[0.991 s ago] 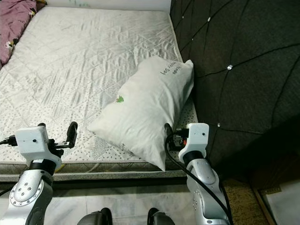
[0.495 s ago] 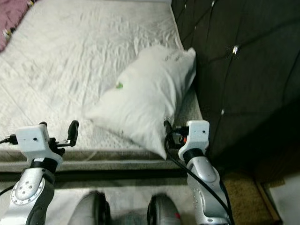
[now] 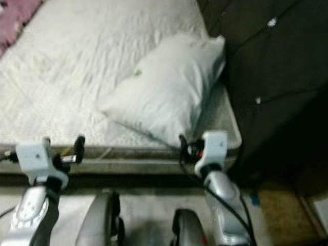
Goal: Clean up the room
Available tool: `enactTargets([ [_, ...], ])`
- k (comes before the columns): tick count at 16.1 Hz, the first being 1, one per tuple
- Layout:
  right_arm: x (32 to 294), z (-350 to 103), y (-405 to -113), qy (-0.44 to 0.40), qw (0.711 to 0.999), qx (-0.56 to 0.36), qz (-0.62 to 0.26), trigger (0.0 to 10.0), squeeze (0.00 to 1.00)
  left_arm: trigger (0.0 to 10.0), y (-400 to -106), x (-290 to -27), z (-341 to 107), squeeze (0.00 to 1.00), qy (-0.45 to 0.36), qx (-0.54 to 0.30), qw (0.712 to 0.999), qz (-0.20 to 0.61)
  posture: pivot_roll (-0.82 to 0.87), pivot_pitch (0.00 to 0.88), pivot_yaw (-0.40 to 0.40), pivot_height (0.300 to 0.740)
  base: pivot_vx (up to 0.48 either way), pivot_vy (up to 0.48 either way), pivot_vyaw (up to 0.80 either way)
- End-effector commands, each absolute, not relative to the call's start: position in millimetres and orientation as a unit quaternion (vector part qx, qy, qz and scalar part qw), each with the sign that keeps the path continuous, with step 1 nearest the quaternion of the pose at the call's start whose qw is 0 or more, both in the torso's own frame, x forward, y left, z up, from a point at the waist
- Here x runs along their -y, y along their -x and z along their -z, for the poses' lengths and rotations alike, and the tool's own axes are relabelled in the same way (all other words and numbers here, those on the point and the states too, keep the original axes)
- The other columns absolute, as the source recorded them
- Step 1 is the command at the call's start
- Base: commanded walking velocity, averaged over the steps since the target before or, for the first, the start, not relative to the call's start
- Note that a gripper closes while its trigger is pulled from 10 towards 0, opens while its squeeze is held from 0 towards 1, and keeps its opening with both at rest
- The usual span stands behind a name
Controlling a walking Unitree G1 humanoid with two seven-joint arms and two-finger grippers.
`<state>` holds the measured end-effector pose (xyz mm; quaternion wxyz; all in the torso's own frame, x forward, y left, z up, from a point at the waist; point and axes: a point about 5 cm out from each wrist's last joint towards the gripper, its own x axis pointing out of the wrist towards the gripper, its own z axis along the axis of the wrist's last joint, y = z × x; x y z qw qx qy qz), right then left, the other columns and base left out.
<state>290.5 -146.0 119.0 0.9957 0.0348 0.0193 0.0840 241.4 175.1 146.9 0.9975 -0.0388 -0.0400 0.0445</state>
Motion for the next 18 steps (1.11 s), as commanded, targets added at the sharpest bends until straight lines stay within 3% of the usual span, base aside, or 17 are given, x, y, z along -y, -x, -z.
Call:
enactTargets([
  [1,149.6,-119.4,-289.8,-0.031,0.996,-0.017,-0.081,10.0,0.00,10.0,-240.6,-173.3,-151.3,0.00,0.039,0.051,0.997,-0.033,0.06,0.257,-0.049,0.603,0.266,0.000,0.00],
  [11,146.3,-120.5,-292.4,-0.017,0.995,-0.006,-0.098,10.0,0.00,10.0,-241.3,-170.9,-149.8,0.00,0.044,0.052,0.997,-0.021,0.07,0.241,-0.053,0.603,0.466,0.000,0.00],
  [18,145.9,-120.2,-293.0,-0.009,0.994,0.001,-0.104,10.0,0.00,10.0,-244.2,-169.7,-145.6,0.00,0.045,0.037,0.998,-0.034,0.07,0.244,-0.050,0.603,0.037,0.000,0.09],
])
